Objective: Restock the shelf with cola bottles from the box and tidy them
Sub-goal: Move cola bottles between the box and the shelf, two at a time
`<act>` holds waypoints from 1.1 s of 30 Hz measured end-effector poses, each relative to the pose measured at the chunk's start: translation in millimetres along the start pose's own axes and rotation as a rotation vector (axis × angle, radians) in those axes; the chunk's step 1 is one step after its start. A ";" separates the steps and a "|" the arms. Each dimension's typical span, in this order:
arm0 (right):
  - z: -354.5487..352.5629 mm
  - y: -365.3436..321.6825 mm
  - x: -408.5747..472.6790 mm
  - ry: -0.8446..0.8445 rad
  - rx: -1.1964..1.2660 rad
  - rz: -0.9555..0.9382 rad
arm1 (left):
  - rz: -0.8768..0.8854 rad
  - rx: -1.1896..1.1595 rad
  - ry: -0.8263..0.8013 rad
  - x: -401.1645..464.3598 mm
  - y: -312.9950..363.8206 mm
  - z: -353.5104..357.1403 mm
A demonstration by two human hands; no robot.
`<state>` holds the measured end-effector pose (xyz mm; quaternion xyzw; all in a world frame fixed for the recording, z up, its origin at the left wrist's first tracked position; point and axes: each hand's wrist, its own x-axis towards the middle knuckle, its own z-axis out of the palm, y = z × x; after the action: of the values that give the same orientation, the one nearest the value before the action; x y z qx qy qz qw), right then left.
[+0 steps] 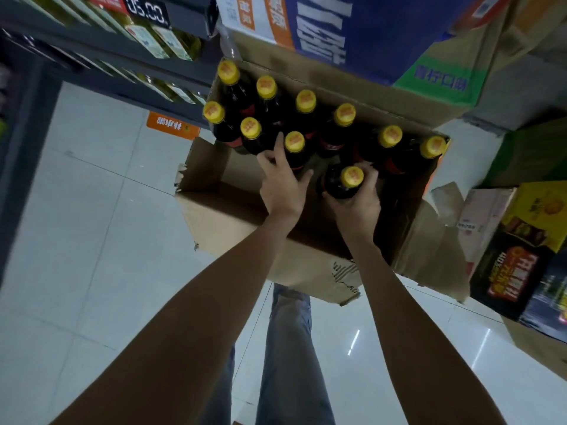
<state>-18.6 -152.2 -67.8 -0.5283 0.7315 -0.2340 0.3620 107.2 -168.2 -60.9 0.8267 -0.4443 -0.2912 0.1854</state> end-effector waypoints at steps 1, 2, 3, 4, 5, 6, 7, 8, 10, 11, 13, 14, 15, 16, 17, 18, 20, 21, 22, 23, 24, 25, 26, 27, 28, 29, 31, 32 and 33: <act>-4.6 2.1 -0.6 0.011 -0.005 0.013 | -0.016 0.004 0.021 1.5 1.9 3.2; -9.0 3.8 -1.1 0.021 -0.012 0.016 | -0.023 0.020 0.044 3.6 2.7 6.0; -12.9 5.1 -1.5 0.028 -0.019 0.010 | -0.013 0.046 0.067 5.0 3.4 8.7; -16.4 6.1 -2.5 0.031 -0.027 0.000 | 0.012 0.067 0.083 5.0 4.1 11.3; -20.1 6.8 -3.6 0.031 -0.033 -0.007 | 0.041 0.072 0.084 3.4 5.0 13.4; -23.8 6.6 -4.9 0.025 -0.032 -0.013 | 0.056 0.062 0.068 0.8 6.8 14.8; -27.9 5.4 -6.3 0.016 -0.029 -0.026 | 0.058 0.048 0.044 -2.1 8.4 15.2; -32.3 3.2 -8.1 0.006 -0.030 -0.046 | 0.056 0.040 0.022 -5.0 8.7 14.5; -42.5 -3.8 -13.4 -0.008 -0.043 -0.095 | 0.050 0.017 -0.002 -9.9 6.1 7.0; -48.3 -8.9 -16.9 -0.016 -0.048 -0.120 | 0.036 -0.010 -0.008 -12.7 3.4 -0.4; -61.1 -24.2 -25.5 -0.025 -0.056 -0.161 | 0.019 -0.074 -0.007 -23.6 -2.2 -25.0; -67.3 -33.9 -30.7 -0.026 -0.055 -0.184 | 0.040 -0.106 0.000 -32.5 -4.7 -41.6; -73.4 -44.8 -36.5 -0.031 -0.050 -0.212 | 0.076 -0.143 0.018 -43.3 -7.6 -59.8; -79.4 -56.6 -42.6 -0.039 -0.046 -0.247 | 0.119 -0.182 0.045 -55.9 -9.9 -79.2; -84.5 -69.2 -48.8 -0.048 -0.042 -0.281 | 0.159 -0.210 0.078 -69.6 -12.3 -100.1; -87.9 -82.8 -55.5 -0.060 -0.031 -0.308 | 0.191 -0.225 0.113 -83.7 -14.6 -122.9; -89.2 -110.7 -69.5 -0.114 0.007 -0.340 | 0.234 -0.245 0.192 -110.8 -21.2 -167.5; -86.5 -125.3 -77.1 -0.152 0.027 -0.348 | 0.248 -0.262 0.235 -122.4 -25.7 -188.2; -81.5 -140.2 -85.0 -0.191 0.051 -0.357 | 0.252 -0.279 0.275 -132.9 -31.5 -207.6; -75.4 -156.1 -94.2 -0.226 0.073 -0.369 | 0.241 -0.292 0.306 -142.7 -38.1 -226.5; -68.1 -172.5 -104.2 -0.257 0.095 -0.383 | 0.222 -0.306 0.331 -152.5 -44.7 -244.9; -59.7 -189.2 -114.3 -0.285 0.114 -0.397 | 0.198 -0.323 0.359 -161.9 -52.2 -262.2; -50.5 -205.5 -124.6 -0.314 0.134 -0.413 | 0.170 -0.344 0.393 -171.4 -60.1 -278.6; -41.3 -220.8 -134.7 -0.347 0.146 -0.436 | 0.137 -0.370 0.431 -181.3 -68.4 -293.7; -31.2 -235.1 -144.8 -0.382 0.154 -0.464 | 0.101 -0.401 0.471 -191.7 -77.4 -307.4; -20.2 -249.1 -155.5 -0.420 0.158 -0.495 | 0.063 -0.436 0.516 -202.7 -88.1 -319.7; 4.6 -274.5 -178.1 -0.525 0.153 -0.535 | -0.025 -0.524 0.624 -225.9 -112.2 -341.1; 18.2 -287.5 -191.1 -0.593 0.148 -0.545 | -0.072 -0.571 0.689 -237.9 -125.6 -351.5; 33.6 -299.3 -205.2 -0.668 0.135 -0.557 | -0.123 -0.617 0.760 -250.0 -140.0 -362.6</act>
<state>225.0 -57.0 186.0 -0.7271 0.3873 -0.1861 0.5355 320.3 134.8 215.3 0.8055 -0.1887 -0.0976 0.5531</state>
